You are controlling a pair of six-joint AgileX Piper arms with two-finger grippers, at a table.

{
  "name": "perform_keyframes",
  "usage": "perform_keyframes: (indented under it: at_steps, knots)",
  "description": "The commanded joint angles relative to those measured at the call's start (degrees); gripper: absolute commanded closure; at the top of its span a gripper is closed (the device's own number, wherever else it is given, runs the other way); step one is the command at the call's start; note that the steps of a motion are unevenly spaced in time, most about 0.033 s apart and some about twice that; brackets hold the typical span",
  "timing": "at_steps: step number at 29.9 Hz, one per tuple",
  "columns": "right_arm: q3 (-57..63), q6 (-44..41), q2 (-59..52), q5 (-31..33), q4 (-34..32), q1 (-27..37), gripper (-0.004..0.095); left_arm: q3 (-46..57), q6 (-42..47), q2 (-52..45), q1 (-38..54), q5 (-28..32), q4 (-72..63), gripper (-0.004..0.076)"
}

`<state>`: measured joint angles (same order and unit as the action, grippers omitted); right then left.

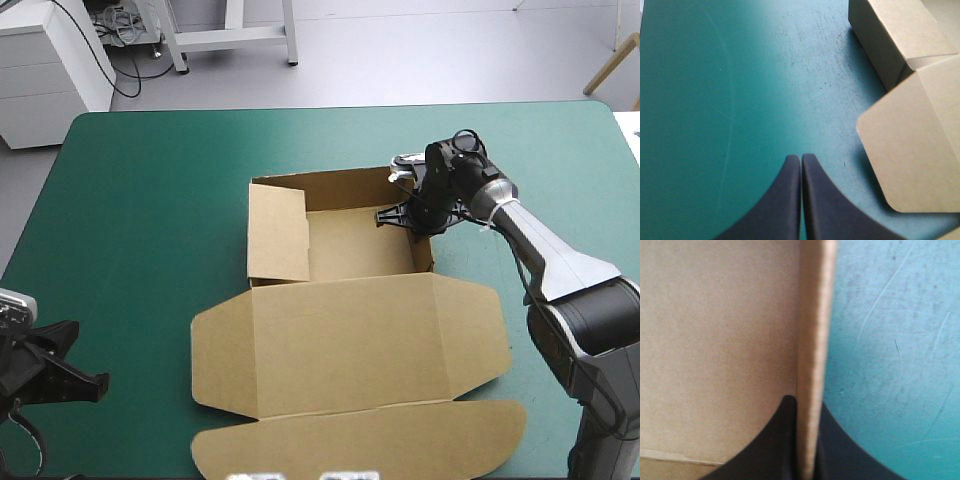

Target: Fold the box

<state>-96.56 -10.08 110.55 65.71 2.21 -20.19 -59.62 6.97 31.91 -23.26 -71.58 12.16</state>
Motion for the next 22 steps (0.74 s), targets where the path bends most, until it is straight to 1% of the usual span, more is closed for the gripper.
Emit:
perform_keyframes:
  at_steps: [1, 3, 8, 11, 17, 22]
  knots:
    - [-6.01, 3.64, -3.29, 2.23, -1.15, 3.09, 0.0927, -1.09, 0.70, 0.42, -0.12, -0.27, 0.84, 0.0734]
    - [-9.42, 5.43, -3.29, 3.27, -2.21, 5.99, 0.0927, -1.09, 0.70, 0.42, -0.12, -0.53, 0.83, 0.0734]
    - [-16.43, 7.33, -3.29, 3.27, -1.59, 17.22, 0.0927, -1.09, 0.70, 0.42, -0.12, -1.61, 0.83, 0.0734]
    - [-17.14, 8.79, -3.29, 3.27, -1.71, 24.47, 0.0927, -1.09, 0.70, 0.42, -0.12, -2.10, 0.83, 0.0734]
    - [-17.14, 9.24, -1.94, 3.27, -2.21, 36.51, 0.0927, -1.09, 1.78, 0.42, -0.12, -2.45, 0.98, 0.0734]
    - [-17.14, 11.60, 0.50, 3.27, -2.65, 43.24, 0.0912, -1.09, 1.58, 0.42, -0.12, -2.35, 1.45, 0.0734]
